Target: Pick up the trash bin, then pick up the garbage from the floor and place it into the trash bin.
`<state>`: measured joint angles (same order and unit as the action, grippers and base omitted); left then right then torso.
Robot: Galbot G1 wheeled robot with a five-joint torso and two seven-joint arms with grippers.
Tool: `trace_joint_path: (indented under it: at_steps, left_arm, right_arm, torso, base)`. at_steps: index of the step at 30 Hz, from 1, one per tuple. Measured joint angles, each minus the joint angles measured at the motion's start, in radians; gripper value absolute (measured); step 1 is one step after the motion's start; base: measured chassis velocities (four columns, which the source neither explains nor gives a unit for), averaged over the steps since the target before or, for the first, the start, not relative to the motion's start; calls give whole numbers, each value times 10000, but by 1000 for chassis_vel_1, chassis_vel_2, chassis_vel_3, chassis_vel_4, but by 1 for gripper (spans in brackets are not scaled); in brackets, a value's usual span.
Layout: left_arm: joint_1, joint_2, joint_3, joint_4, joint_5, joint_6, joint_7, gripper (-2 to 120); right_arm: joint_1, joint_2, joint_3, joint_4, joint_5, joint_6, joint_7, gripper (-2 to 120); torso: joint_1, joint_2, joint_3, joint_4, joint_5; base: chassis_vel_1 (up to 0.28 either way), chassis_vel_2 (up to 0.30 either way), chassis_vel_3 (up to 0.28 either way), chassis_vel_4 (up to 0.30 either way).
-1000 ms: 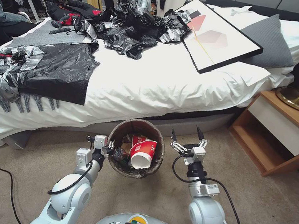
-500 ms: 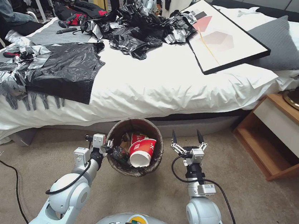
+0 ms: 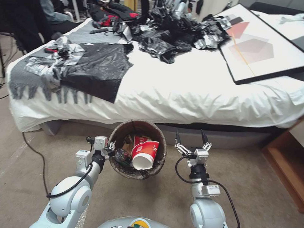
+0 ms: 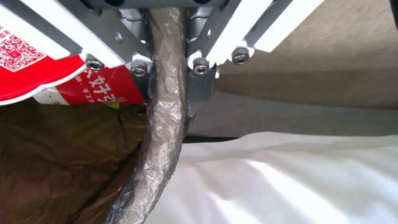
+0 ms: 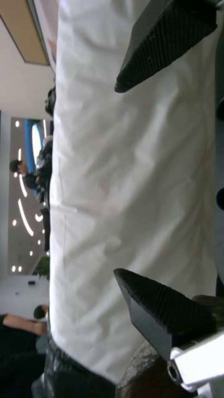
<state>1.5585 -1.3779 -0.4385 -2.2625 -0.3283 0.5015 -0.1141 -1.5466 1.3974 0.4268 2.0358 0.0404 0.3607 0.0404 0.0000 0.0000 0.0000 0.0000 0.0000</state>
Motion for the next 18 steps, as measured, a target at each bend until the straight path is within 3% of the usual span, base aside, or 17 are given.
trace_joint_path:
  at_steps: [18]
  left_arm:
    - [115, 9, -68, -90, 43, -12, -27, 3]
  right_arm:
    - [87, -91, -37, -46, 26, -38, -25, 100]
  torso:
    - [0, 0, 0, -1, 0]
  base:
    - [124, 117, 121, 123]
